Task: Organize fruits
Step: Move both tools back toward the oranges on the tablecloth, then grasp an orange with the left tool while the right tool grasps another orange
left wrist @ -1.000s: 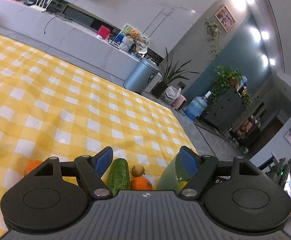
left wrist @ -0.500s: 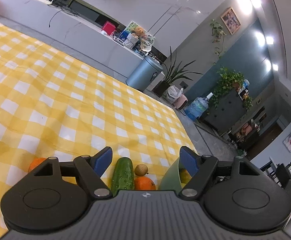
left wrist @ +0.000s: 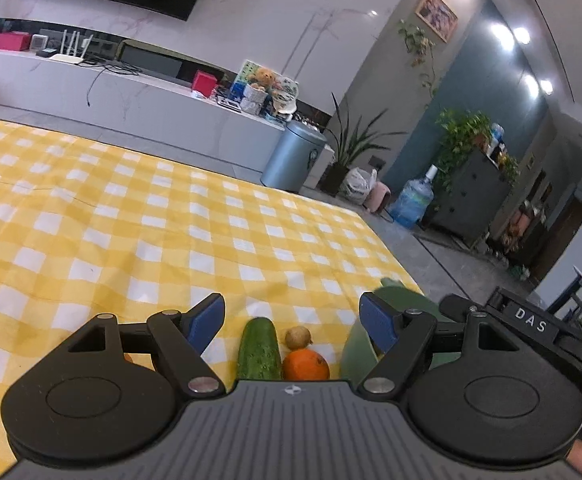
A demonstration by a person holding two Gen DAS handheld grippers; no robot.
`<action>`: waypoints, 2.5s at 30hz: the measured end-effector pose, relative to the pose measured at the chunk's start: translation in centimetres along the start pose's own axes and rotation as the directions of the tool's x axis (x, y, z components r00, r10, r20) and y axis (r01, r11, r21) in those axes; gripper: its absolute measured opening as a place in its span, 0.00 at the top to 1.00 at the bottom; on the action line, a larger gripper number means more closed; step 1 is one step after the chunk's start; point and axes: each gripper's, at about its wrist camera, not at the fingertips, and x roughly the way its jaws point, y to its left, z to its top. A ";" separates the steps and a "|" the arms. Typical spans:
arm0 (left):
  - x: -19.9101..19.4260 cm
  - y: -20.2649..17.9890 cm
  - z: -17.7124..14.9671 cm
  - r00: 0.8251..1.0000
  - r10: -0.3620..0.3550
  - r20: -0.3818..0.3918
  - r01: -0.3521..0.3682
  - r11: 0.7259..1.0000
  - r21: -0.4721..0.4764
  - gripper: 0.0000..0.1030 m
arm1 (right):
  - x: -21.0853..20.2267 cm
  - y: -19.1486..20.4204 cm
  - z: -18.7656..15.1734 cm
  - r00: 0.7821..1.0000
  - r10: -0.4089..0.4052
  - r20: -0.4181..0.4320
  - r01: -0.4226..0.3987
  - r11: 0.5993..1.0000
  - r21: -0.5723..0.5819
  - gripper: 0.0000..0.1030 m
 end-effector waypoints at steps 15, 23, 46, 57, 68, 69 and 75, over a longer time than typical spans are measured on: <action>-5.7 0.2 2.1 0.990 0.130 -0.047 -0.126 0.990 0.066 0.14 | -4.9 3.4 -1.4 0.980 0.190 -0.054 -0.193 0.979 -0.070 0.25; -4.5 4.3 2.4 0.976 0.128 -0.175 -0.121 0.991 0.049 0.18 | -5.4 5.1 -2.7 0.939 0.265 -0.219 -0.294 0.949 -0.112 0.37; -2.1 12.8 2.0 0.943 0.126 -0.308 -0.165 0.981 -0.106 0.22 | 2.3 9.9 -9.9 0.762 0.036 -0.647 -0.138 0.985 -0.108 0.41; 0.4 11.9 0.6 0.948 0.106 -0.299 -0.130 0.990 -0.061 0.22 | 2.2 10.7 -10.5 0.776 -0.015 -0.631 -0.145 0.969 -0.202 0.49; 2.8 10.9 0.0 0.929 0.142 -0.341 -0.147 0.989 0.011 0.41 | 1.9 9.9 -10.6 0.775 0.029 -0.632 -0.185 0.965 -0.183 0.59; 2.8 10.8 -0.1 0.929 0.157 -0.335 -0.154 0.987 0.034 0.46 | 1.9 9.9 -10.5 0.774 0.029 -0.633 -0.186 0.965 -0.183 0.58; 3.0 9.9 -0.4 0.933 0.179 -0.313 -0.156 0.983 0.097 0.49 | 2.9 9.7 -10.9 0.747 0.038 -0.663 -0.175 0.974 -0.142 0.57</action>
